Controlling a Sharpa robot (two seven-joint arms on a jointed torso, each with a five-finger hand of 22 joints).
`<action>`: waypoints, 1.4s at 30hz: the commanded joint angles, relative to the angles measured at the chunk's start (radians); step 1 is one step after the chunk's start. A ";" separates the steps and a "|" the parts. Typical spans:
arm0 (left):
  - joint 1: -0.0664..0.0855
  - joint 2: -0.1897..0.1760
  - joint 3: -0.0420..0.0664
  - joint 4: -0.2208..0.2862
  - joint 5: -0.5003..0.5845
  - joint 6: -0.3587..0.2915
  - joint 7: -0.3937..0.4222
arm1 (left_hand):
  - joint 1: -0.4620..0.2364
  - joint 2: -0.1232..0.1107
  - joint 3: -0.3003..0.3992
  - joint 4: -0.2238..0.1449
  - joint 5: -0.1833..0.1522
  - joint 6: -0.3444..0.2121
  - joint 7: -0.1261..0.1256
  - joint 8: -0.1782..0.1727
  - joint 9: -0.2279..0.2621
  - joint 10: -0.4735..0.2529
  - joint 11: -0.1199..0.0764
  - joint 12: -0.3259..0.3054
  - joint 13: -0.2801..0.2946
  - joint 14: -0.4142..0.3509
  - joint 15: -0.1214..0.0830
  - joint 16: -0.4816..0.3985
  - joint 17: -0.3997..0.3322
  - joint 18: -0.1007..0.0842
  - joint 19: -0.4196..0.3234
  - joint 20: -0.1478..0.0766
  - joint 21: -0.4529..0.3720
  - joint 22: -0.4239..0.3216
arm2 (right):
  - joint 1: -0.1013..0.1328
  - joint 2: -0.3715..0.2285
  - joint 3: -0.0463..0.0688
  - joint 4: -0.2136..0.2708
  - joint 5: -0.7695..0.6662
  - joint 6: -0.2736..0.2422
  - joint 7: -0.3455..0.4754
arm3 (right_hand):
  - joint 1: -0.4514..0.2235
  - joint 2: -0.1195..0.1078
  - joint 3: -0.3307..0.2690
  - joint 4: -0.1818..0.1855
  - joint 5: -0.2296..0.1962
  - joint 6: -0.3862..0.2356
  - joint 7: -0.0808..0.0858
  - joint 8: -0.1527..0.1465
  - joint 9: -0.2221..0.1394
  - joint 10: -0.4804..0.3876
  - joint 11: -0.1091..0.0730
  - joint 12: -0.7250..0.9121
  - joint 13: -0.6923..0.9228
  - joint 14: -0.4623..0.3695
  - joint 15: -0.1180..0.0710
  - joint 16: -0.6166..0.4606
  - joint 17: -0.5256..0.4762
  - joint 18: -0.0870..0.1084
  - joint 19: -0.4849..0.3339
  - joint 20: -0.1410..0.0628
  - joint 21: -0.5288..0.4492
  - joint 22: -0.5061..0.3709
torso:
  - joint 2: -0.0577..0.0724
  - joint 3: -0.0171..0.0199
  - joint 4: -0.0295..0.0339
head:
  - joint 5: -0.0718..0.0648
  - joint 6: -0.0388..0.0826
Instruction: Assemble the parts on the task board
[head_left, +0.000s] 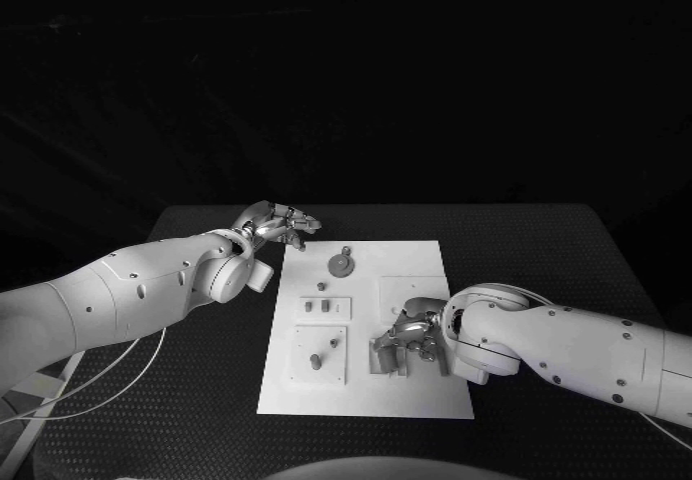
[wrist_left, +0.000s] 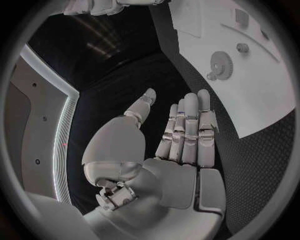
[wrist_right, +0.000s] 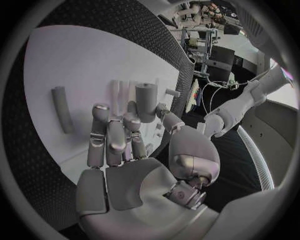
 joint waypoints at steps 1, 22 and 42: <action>0.001 0.001 0.001 0.003 0.005 0.012 0.008 | -0.007 0.003 -0.007 0.001 -0.005 -0.006 0.001 -0.001 -0.001 -0.007 -0.001 -0.001 -0.001 -0.008 0.000 -0.003 0.002 0.019 0.004 -0.005 -0.006 0.002 | -0.003 0.001 -0.001 -0.002 -0.003 0.003 0.000 | -0.022 -0.003 -0.002 0.011 0.002 0.020 0.011 -0.004 -0.002 0.007 -0.002 -0.005 -0.002 -0.002 -0.008 0.005 -0.002 0.021 0.006 -0.002 0.000 0.010 | 0.000 0.0005 -0.0004 | 0.001 0.001; 0.001 0.000 0.001 0.002 0.005 0.012 0.006 | -0.008 0.004 -0.007 0.001 -0.005 -0.007 0.001 -0.001 -0.001 -0.008 0.000 -0.001 -0.001 -0.008 0.000 -0.003 0.002 0.019 0.004 -0.005 -0.007 0.002 | -0.003 0.003 -0.001 -0.007 -0.003 0.010 0.005 | -0.066 -0.052 0.013 0.042 0.002 0.019 0.010 -0.011 -0.002 0.005 -0.002 -0.005 -0.003 -0.011 -0.009 0.007 -0.018 0.021 0.005 -0.007 -0.003 0.010 | 0.000 0.0013 -0.0011 | 0.002 0.001; 0.001 -0.001 0.001 0.002 0.005 0.013 0.005 | -0.008 0.005 -0.008 0.001 -0.005 -0.006 0.001 0.000 -0.001 -0.008 0.000 0.000 -0.001 -0.008 0.000 -0.004 0.002 0.019 0.004 -0.005 -0.007 0.002 | -0.005 0.006 -0.001 -0.010 0.001 0.035 0.023 | -0.061 -0.046 0.024 0.037 0.002 0.016 0.013 -0.015 -0.001 0.000 0.000 -0.006 -0.004 -0.020 -0.007 0.006 -0.030 0.021 0.002 -0.007 -0.004 0.011 | 0.000 0.0015 -0.0007 | 0.005 -0.005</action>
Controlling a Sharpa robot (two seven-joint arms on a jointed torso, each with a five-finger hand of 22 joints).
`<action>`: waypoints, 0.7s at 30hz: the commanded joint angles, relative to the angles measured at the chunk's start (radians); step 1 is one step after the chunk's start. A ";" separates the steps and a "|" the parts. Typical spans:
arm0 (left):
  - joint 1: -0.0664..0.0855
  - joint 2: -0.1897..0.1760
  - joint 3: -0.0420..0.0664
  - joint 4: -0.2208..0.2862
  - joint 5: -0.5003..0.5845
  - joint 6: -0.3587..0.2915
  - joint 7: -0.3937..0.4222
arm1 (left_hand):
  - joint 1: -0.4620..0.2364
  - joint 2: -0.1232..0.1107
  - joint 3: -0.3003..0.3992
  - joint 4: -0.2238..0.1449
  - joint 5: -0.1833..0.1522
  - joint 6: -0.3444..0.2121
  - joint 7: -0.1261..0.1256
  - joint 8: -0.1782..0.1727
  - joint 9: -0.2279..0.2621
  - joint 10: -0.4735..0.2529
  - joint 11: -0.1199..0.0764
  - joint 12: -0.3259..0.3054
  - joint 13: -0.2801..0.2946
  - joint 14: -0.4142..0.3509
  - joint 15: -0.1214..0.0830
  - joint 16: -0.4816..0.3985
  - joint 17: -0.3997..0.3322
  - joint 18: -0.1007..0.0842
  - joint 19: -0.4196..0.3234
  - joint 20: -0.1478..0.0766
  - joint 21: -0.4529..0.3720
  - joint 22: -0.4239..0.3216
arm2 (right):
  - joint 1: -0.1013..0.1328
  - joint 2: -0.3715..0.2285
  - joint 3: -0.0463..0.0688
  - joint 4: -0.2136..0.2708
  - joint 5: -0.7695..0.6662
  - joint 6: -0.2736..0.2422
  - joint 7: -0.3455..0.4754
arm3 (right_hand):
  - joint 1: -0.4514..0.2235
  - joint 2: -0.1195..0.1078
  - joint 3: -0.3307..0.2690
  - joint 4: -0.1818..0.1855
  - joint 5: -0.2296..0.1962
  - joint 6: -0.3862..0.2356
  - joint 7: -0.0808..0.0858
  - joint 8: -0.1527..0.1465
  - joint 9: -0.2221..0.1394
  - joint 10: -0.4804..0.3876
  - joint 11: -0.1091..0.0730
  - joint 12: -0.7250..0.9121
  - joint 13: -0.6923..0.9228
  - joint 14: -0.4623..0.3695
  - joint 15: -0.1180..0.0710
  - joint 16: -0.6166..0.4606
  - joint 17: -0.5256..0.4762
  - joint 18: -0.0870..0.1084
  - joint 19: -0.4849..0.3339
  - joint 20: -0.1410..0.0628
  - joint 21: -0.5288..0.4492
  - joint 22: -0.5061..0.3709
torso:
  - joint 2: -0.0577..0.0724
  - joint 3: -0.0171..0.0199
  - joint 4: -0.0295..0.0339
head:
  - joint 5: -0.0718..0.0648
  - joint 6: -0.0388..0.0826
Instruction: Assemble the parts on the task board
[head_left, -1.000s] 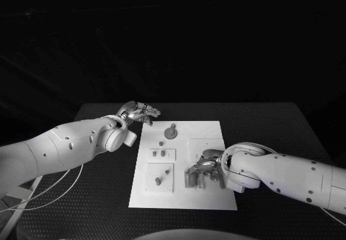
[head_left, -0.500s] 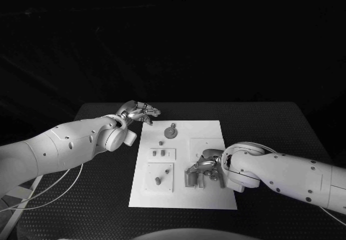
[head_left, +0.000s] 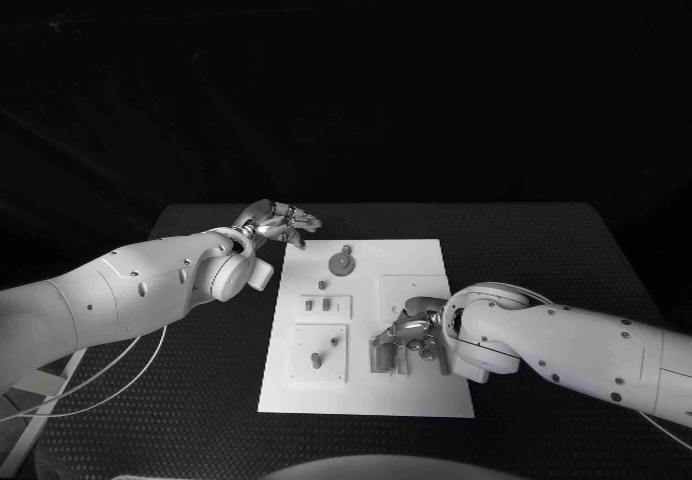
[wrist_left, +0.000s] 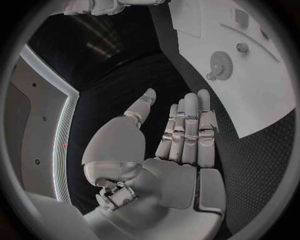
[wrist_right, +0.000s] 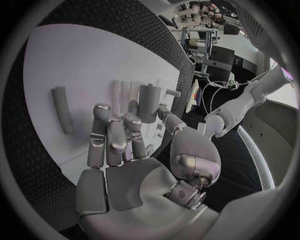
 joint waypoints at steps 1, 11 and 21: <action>0.001 0.000 0.001 0.003 0.005 0.012 0.006 | -0.008 0.005 -0.008 0.001 -0.005 -0.006 0.001 0.000 -0.001 -0.006 -0.003 0.000 -0.002 -0.008 0.000 -0.004 0.001 0.019 0.002 -0.002 -0.003 0.002 | -0.003 0.000 -0.001 0.004 0.001 0.023 0.019 | 0.006 0.008 0.005 -0.002 -0.002 0.007 0.008 -0.005 -0.001 -0.002 -0.002 -0.006 -0.001 -0.007 0.000 0.003 -0.002 0.013 -0.004 -0.004 -0.004 0.011 | 0.000 0.0002 0.0004 | 0.002 -0.002; 0.001 0.000 0.001 0.003 0.005 0.012 0.006 | -0.011 0.006 -0.009 0.002 -0.005 -0.006 0.001 0.000 -0.001 -0.006 -0.003 0.000 -0.002 -0.008 0.000 -0.004 0.001 0.019 0.002 -0.002 -0.004 0.002 | -0.003 0.001 -0.001 0.001 0.001 0.022 0.019 | 0.006 0.014 0.004 -0.009 -0.002 0.008 0.008 -0.005 0.000 -0.002 -0.001 -0.005 -0.001 -0.007 0.001 0.004 -0.001 0.013 -0.005 -0.003 -0.003 0.012 | 0.000 -0.0007 0.0002 | 0.003 -0.003; 0.001 0.000 0.001 0.003 0.005 0.012 0.006 | -0.011 0.006 -0.009 0.002 -0.005 -0.006 0.001 0.000 -0.002 -0.007 -0.002 0.000 -0.002 -0.008 0.000 -0.004 0.002 0.019 0.002 -0.002 -0.004 0.002 | -0.003 0.002 -0.001 -0.001 0.001 0.021 0.018 | -0.003 0.002 0.000 -0.010 -0.002 0.008 0.009 -0.007 0.001 -0.003 -0.001 -0.004 -0.001 -0.009 0.002 0.005 -0.003 0.013 -0.006 -0.002 -0.003 0.013 | 0.000 -0.0003 0.0000 | 0.004 -0.003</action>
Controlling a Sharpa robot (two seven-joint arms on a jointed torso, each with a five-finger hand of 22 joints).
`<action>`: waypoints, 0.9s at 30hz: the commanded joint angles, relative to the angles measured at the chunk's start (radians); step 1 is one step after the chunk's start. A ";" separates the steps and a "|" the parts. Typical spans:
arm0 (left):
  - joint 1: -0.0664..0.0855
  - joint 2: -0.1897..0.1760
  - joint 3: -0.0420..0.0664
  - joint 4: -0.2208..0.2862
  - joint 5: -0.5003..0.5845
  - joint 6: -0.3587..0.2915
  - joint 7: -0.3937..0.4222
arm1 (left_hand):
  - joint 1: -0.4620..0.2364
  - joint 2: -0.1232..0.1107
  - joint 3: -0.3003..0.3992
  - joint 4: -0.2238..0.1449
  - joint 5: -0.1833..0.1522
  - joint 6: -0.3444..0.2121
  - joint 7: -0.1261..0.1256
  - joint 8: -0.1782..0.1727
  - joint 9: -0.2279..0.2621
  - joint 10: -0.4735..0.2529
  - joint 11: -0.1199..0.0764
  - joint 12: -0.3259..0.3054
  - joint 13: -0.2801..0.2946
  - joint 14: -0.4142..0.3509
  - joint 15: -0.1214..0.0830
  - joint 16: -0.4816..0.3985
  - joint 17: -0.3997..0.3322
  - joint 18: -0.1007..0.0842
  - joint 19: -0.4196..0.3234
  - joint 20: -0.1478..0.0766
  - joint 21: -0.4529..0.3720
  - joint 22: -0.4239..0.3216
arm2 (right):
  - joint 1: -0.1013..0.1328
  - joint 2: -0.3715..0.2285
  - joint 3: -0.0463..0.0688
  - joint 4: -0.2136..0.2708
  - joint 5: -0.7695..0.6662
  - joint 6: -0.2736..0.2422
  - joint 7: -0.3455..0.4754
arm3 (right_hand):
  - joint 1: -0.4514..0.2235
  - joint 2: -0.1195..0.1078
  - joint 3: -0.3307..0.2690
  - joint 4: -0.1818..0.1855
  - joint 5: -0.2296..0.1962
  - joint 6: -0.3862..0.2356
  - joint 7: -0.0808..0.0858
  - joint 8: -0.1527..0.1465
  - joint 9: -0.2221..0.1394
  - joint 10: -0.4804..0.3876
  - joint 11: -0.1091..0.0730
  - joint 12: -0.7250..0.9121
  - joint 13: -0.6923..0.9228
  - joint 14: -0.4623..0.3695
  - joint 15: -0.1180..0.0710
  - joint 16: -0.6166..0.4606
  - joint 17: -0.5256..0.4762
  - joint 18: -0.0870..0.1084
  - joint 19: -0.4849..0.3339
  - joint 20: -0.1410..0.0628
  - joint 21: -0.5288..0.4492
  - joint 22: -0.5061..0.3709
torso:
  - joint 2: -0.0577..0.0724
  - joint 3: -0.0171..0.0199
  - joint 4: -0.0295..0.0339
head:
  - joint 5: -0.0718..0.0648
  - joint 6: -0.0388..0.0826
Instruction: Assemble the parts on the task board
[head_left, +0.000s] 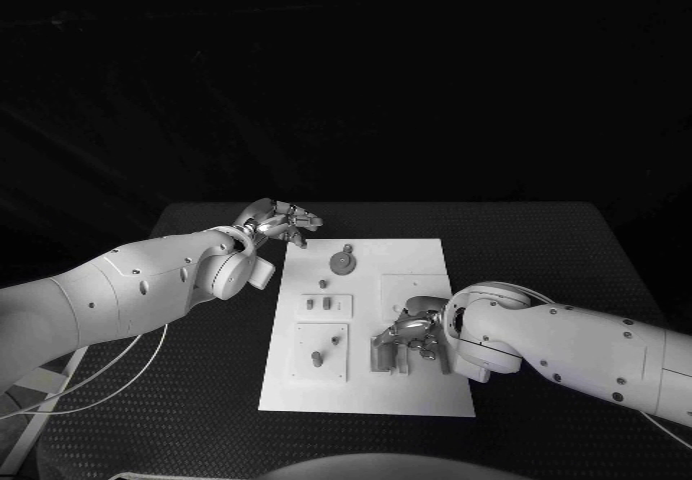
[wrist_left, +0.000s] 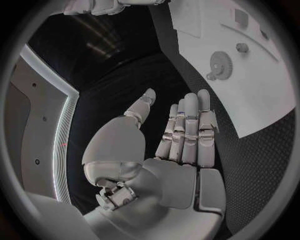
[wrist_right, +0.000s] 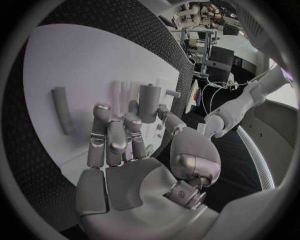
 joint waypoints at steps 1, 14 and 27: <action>0.001 0.001 0.001 0.002 0.005 0.012 0.006 | -0.007 0.002 -0.006 -0.002 -0.005 -0.006 0.001 0.000 -0.002 -0.007 -0.002 0.000 -0.001 -0.008 0.000 -0.004 0.002 0.019 0.003 -0.003 -0.004 0.002 | -0.002 0.002 -0.001 0.001 0.001 0.017 0.012 | -0.010 -0.008 -0.002 -0.002 -0.002 0.008 0.009 -0.004 0.000 -0.003 -0.001 -0.004 -0.001 -0.010 0.000 0.005 -0.001 0.013 -0.006 -0.002 -0.003 0.013 | 0.000 0.0005 -0.0002 | 0.001 0.000; 0.001 0.001 0.001 0.002 0.005 0.012 0.003 | -0.006 0.003 -0.006 -0.002 -0.005 -0.006 0.001 0.000 -0.002 -0.007 -0.003 0.000 -0.001 -0.008 0.000 -0.004 0.002 0.020 0.003 -0.003 -0.004 0.002 | -0.002 0.002 -0.001 0.001 0.001 0.013 0.014 | -0.018 -0.058 0.014 0.020 -0.002 0.006 0.009 -0.008 0.002 -0.006 0.000 -0.005 -0.002 -0.016 0.000 0.006 -0.011 0.013 -0.004 -0.003 -0.006 0.011 | 0.000 0.0002 0.0000 | 0.000 -0.001; 0.001 0.002 0.001 0.000 0.005 0.012 0.003 | -0.006 0.002 -0.006 -0.003 -0.005 -0.007 0.001 0.000 -0.002 -0.007 -0.002 0.000 -0.001 -0.008 0.000 -0.004 0.002 0.020 0.003 -0.003 -0.005 0.002 | -0.002 0.000 -0.001 -0.001 0.002 0.003 0.017 | -0.013 -0.108 0.046 0.076 -0.002 0.005 0.010 -0.011 0.006 -0.006 0.000 -0.004 -0.004 -0.019 0.000 0.009 -0.018 0.013 0.000 -0.004 -0.006 0.011 | 0.000 0.0007 -0.0003 | 0.000 -0.002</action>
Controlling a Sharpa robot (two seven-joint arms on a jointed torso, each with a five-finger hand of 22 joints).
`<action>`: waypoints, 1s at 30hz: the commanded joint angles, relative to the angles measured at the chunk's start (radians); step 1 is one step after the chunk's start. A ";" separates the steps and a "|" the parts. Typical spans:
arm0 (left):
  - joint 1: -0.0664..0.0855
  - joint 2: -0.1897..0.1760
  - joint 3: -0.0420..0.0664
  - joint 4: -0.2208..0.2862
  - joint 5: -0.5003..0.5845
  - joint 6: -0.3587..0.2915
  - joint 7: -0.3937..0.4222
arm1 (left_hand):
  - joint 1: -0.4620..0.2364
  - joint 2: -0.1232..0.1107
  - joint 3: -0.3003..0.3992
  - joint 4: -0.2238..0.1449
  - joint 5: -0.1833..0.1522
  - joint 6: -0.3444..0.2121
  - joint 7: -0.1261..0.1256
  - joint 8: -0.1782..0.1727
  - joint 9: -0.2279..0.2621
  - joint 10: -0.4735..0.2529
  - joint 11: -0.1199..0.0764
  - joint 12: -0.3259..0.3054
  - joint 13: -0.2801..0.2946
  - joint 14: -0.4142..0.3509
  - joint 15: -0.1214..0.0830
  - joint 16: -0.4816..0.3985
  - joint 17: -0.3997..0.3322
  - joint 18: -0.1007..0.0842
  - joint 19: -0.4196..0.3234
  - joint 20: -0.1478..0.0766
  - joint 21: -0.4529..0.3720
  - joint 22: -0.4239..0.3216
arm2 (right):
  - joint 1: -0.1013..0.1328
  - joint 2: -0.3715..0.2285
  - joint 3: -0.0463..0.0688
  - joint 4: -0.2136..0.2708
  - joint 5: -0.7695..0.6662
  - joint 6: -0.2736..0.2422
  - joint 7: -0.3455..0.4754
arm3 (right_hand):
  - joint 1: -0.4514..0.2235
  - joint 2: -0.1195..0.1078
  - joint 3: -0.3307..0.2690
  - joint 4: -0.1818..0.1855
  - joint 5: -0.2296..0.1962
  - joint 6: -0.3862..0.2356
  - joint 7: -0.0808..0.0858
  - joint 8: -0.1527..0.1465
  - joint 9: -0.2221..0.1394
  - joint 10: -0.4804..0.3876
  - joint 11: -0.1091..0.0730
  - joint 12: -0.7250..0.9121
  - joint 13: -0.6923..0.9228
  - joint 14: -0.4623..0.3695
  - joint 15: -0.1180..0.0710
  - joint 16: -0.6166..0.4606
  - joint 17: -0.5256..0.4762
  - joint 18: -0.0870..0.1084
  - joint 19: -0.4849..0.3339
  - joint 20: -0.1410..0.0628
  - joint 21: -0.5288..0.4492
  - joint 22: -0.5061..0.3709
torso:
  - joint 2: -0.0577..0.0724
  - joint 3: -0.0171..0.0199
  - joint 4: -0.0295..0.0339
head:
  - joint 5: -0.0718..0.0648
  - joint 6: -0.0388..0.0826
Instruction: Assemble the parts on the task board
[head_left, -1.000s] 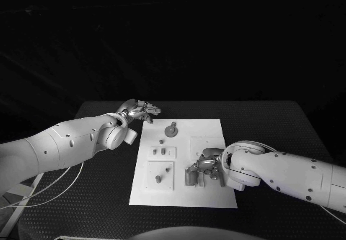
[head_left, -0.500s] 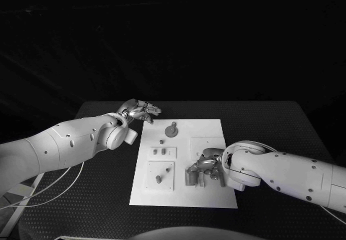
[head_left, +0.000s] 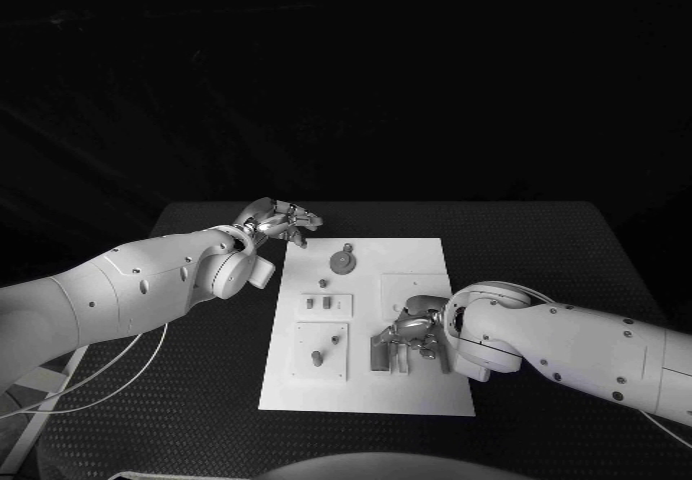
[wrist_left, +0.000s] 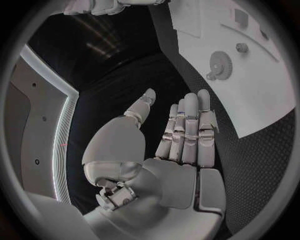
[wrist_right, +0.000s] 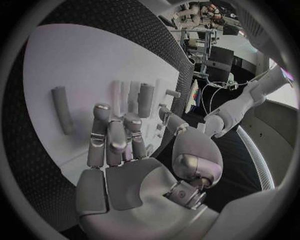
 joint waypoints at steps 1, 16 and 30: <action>0.001 0.002 0.001 0.001 0.005 0.011 0.006 | -0.006 0.002 -0.006 -0.003 -0.005 -0.007 0.001 0.000 -0.001 -0.008 -0.002 0.000 -0.001 -0.008 0.000 -0.004 0.002 0.020 0.004 -0.004 -0.005 0.001 | -0.002 0.000 -0.001 0.000 0.001 0.001 0.014 | 0.003 -0.010 0.001 0.009 -0.002 0.005 0.010 -0.005 0.001 -0.006 0.000 -0.003 -0.002 -0.009 -0.002 0.005 -0.003 0.013 0.002 -0.006 -0.006 0.011 | 0.000 0.0008 -0.0002 | 0.000 0.000; 0.001 0.004 0.001 -0.004 0.005 0.012 0.010 | -0.005 0.004 -0.006 -0.003 -0.004 -0.005 0.001 0.002 -0.001 -0.008 -0.002 -0.001 -0.002 -0.008 0.000 -0.005 0.002 0.020 0.004 -0.004 -0.005 0.001 | 0.028 -0.060 0.033 0.051 -0.054 -0.054 0.040 | 0.027 -0.010 0.003 0.006 -0.002 0.004 0.009 -0.004 0.006 -0.003 0.000 0.000 -0.001 0.005 -0.003 0.010 0.010 0.013 0.009 -0.008 -0.001 0.012 | -0.001 0.0013 -0.0010 | -0.008 0.014; 0.001 0.012 0.001 -0.011 0.005 0.012 0.010 | -0.005 0.004 -0.007 -0.003 -0.005 -0.006 0.001 0.002 -0.001 -0.011 -0.001 -0.001 -0.002 -0.008 0.001 -0.005 0.002 0.020 0.004 -0.003 -0.006 0.001 | 0.093 -0.159 0.056 0.108 -0.054 -0.047 0.032 | 0.083 0.057 -0.013 -0.053 -0.002 0.008 0.009 0.002 0.020 -0.003 0.000 0.000 -0.003 -0.014 -0.002 0.002 -0.032 0.013 0.001 -0.006 -0.004 0.013 | -0.001 0.0024 -0.0022 | -0.024 0.026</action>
